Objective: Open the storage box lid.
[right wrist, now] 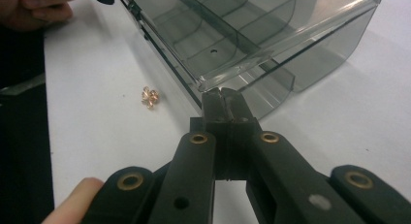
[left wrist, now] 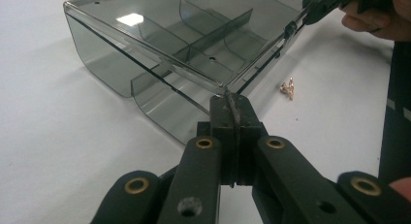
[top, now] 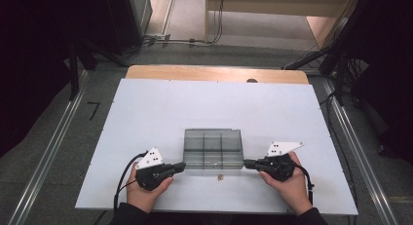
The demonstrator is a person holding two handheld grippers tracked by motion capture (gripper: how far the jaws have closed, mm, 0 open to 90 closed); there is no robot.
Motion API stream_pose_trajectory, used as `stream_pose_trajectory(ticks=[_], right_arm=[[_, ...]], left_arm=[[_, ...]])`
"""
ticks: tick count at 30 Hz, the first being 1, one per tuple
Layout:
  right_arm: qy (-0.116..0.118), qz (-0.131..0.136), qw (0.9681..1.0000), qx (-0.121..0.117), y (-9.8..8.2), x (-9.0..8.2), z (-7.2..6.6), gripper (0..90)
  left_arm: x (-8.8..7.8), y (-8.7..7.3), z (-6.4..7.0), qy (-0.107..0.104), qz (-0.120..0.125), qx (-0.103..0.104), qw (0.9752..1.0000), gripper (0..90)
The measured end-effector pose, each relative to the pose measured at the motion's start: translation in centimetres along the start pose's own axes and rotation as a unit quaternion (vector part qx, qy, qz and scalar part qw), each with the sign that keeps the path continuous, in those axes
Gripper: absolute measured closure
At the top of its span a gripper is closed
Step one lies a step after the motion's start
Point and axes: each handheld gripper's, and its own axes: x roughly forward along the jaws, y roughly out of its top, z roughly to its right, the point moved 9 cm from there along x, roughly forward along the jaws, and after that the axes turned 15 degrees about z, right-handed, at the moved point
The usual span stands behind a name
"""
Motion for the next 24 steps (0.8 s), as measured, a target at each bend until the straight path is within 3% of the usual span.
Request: stream_pose_trajectory(ticks=[10,24], right_arm=[[-0.004,0.019,0.9998,-0.002,0.9,-0.2,0.0,88.2],[-0.013,0.034,0.9993,-0.010,3.4,-0.4,0.2,88.3]], left_arm=[[-0.3,0.8,-0.2,0.009,0.022,-0.002,0.9997,90.0],[-0.1,3.3,-0.9,0.021,0.050,0.005,0.9985,90.0]])
